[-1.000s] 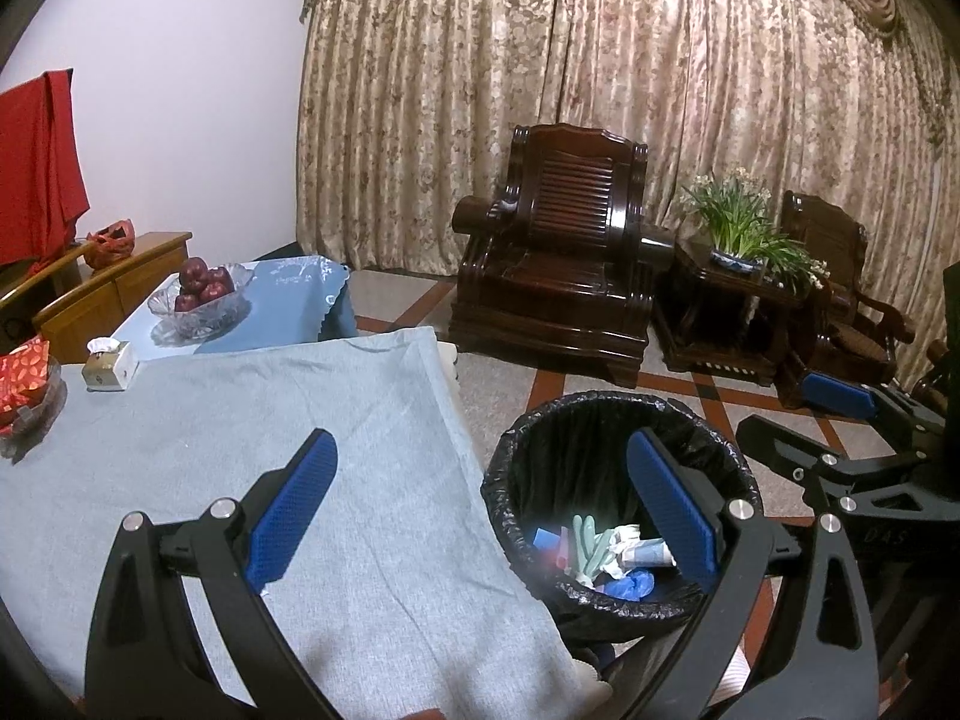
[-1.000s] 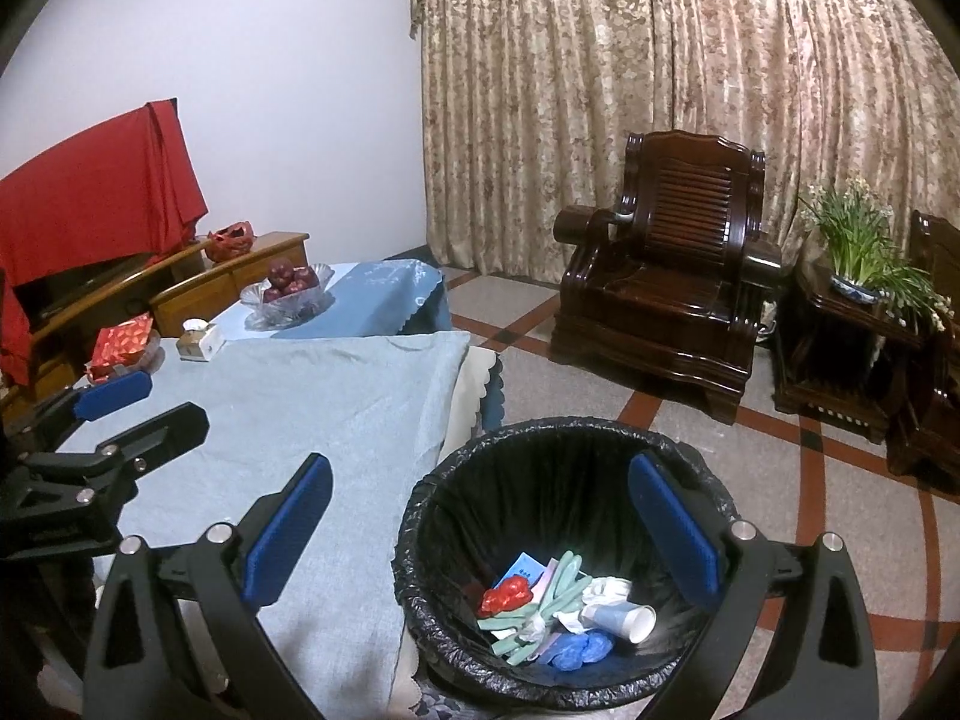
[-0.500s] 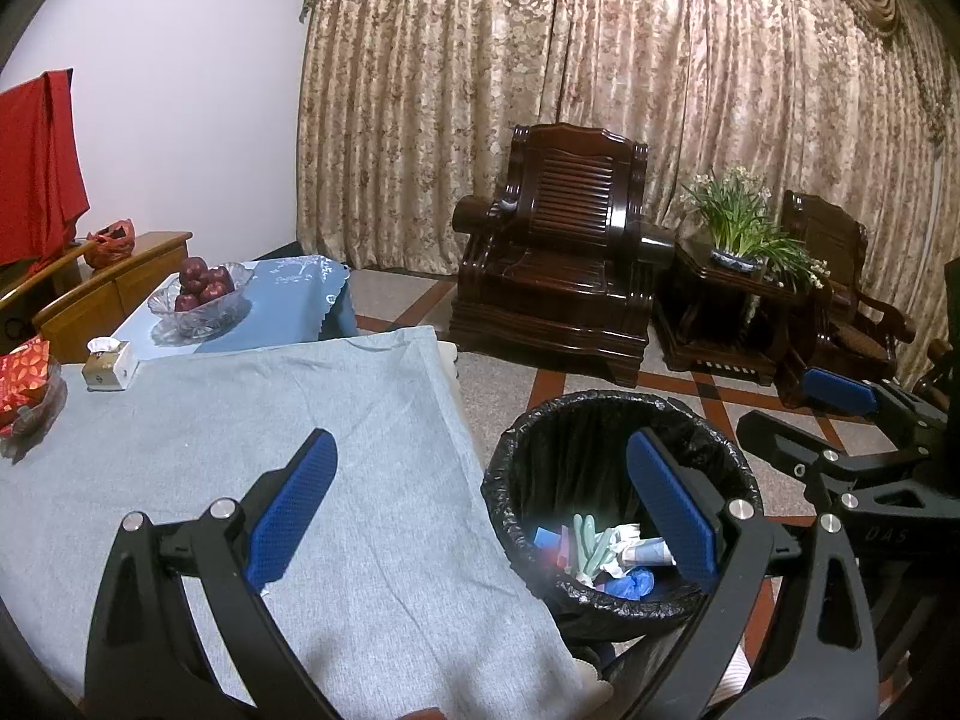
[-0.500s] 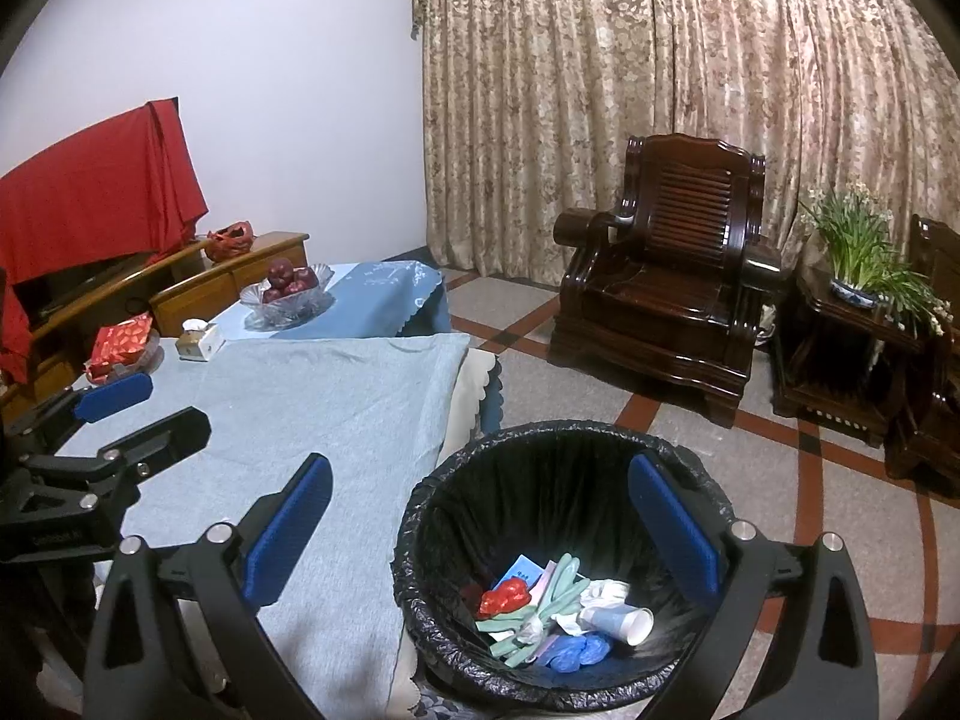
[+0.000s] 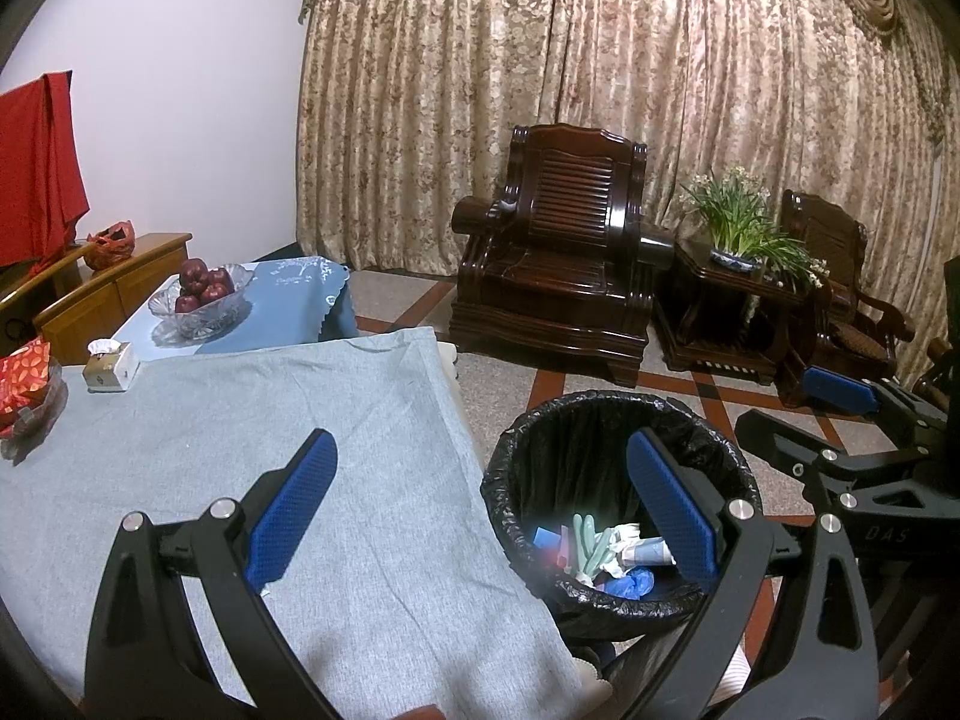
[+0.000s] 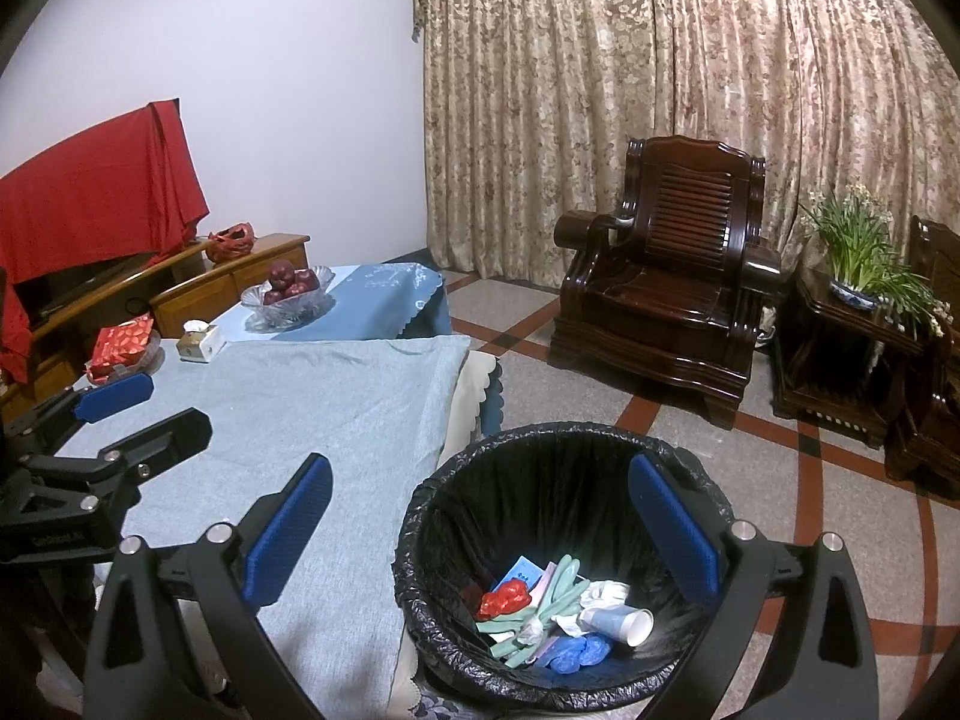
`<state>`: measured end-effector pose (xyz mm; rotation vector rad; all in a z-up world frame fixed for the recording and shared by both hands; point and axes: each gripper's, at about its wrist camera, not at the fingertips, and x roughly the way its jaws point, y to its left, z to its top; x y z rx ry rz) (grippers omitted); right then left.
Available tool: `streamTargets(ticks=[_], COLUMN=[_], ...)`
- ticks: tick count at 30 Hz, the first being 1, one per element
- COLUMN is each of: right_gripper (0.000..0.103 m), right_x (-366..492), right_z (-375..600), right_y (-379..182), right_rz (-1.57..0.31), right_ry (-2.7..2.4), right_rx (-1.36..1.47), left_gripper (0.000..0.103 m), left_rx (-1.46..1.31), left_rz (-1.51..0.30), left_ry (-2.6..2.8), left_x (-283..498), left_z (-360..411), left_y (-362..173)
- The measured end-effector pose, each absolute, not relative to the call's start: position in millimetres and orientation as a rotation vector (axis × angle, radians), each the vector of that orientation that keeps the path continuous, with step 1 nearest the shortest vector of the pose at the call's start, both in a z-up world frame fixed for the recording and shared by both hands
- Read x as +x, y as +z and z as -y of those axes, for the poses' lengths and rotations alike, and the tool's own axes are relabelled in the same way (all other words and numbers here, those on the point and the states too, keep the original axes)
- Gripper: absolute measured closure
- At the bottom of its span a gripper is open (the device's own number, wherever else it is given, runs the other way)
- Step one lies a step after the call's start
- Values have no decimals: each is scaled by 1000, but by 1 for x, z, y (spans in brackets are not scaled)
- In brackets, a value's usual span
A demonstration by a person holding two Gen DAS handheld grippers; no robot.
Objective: Collect trash
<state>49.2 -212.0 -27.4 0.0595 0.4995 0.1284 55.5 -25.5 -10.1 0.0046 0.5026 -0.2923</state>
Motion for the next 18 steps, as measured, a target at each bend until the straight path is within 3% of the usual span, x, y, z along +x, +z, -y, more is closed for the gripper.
streamTargets(ticks=[18], right_gripper=[6], right_x=[50], right_z=[214], right_y=[-24], right_rz=[-504], right_ry=[133], right_rx=[60], left_gripper=[8], left_rx=[5], left_rz=[-503], left_ry=[-291], left_x=[56], left_z=[25], left_y=[-9])
